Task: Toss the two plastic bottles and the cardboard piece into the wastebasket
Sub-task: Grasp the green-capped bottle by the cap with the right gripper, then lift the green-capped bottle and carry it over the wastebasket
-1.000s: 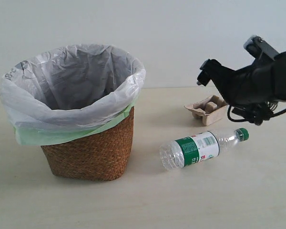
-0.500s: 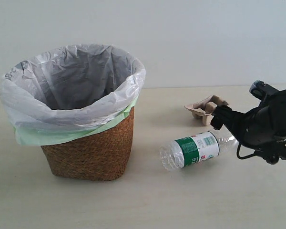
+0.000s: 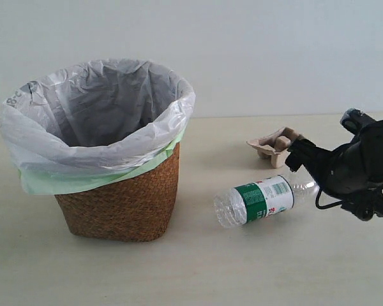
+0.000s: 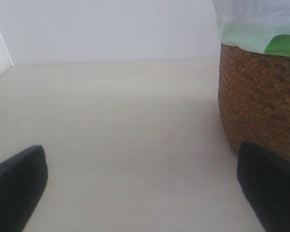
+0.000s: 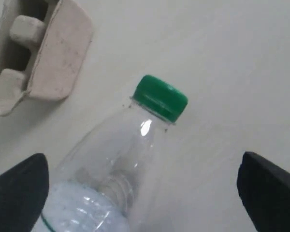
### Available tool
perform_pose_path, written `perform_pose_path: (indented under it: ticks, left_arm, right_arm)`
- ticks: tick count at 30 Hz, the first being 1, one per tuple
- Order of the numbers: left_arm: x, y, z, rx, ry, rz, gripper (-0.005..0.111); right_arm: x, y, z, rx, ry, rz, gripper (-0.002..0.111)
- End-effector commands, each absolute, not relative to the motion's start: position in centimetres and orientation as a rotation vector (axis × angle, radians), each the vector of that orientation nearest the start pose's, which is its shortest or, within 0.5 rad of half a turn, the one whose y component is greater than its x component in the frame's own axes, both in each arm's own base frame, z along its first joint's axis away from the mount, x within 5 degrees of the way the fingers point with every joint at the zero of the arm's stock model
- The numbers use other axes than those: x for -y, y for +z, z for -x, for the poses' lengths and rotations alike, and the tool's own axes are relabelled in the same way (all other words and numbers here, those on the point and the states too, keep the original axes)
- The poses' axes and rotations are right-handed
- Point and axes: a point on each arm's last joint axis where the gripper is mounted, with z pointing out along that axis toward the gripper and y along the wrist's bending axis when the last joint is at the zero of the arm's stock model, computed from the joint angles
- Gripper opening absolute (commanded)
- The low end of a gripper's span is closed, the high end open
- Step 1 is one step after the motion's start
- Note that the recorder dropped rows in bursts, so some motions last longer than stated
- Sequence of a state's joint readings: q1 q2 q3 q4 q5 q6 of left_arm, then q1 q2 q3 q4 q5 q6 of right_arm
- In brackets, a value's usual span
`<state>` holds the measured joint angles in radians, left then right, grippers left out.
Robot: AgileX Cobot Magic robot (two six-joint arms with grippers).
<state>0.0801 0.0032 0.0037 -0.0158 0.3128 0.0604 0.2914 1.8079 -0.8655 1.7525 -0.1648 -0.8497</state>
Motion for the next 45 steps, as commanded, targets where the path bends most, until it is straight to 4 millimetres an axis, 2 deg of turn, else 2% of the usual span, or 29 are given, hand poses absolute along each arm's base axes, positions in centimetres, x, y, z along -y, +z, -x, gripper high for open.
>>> perform_pose_path:
  ticks: [1, 7, 14, 18, 21, 24, 27, 29, 33, 37, 40, 44, 45]
  left_arm:
    - [-0.3, 18.6, -5.4, -1.79, 0.073, 0.031, 0.108]
    - [-0.3, 18.6, -5.4, -1.79, 0.073, 0.031, 0.108]
    - [-0.3, 18.6, -5.4, -1.79, 0.073, 0.031, 0.108]
    - [-0.3, 18.6, -5.4, -1.79, 0.073, 0.031, 0.108]
    - [-0.3, 18.6, -5.4, -1.79, 0.073, 0.031, 0.108]
    - [-0.3, 18.6, -5.4, -1.79, 0.073, 0.031, 0.108]
    - [-0.3, 18.6, -5.4, -1.79, 0.073, 0.031, 0.108]
    - [-0.3, 18.6, -5.4, -1.79, 0.073, 0.031, 0.108]
    - [-0.3, 18.6, -5.4, -1.79, 0.073, 0.031, 0.108]
    - [-0.3, 18.6, -5.4, -1.79, 0.073, 0.031, 0.108]
    - [-0.3, 18.6, -5.4, -1.79, 0.073, 0.031, 0.108]
    - [-0.3, 18.6, -5.4, -1.79, 0.073, 0.031, 0.108]
    - [-0.3, 18.6, -5.4, -1.79, 0.073, 0.031, 0.108]
  right_arm:
    - [-8.8, 14.3, -33.0, -2.337, 0.417, -0.856, 0.096]
    - [-8.9, 14.3, -33.0, -2.338, 0.419, -0.854, 0.096]
    - [-9.2, 11.4, -33.3, -2.4, 0.42, -0.933, 0.096]
    - [-9.9, 10.8, -34.2, -2.419, 0.469, -0.918, 0.093]
    - [-10.4, 11.1, -34.6, -2.422, 0.523, -0.901, 0.078]
    - [-10.5, 11.3, -34.9, -2.417, 0.532, -0.886, 0.057]
    - [-10.5, 11.3, -34.8, -2.431, 0.523, -0.835, 0.025]
    - [-10.6, 11.3, -34.8, -2.446, 0.515, -0.775, 0.0]
    - [-10.8, 12.0, -34.8, -2.451, 0.536, -0.686, 0.0]
    - [-10.8, 14.9, -34.8, -2.393, 0.54, -0.547, 0.0]
    - [-10.5, 19.0, -34.5, -2.29, 0.519, -0.432, 0.0]
    - [-10.0, 26.8, -33.4, -2.073, 0.485, -0.214, 0.0]
    - [-9.9, 30.8, -32.5, -1.954, 0.464, -0.06, 0.0]
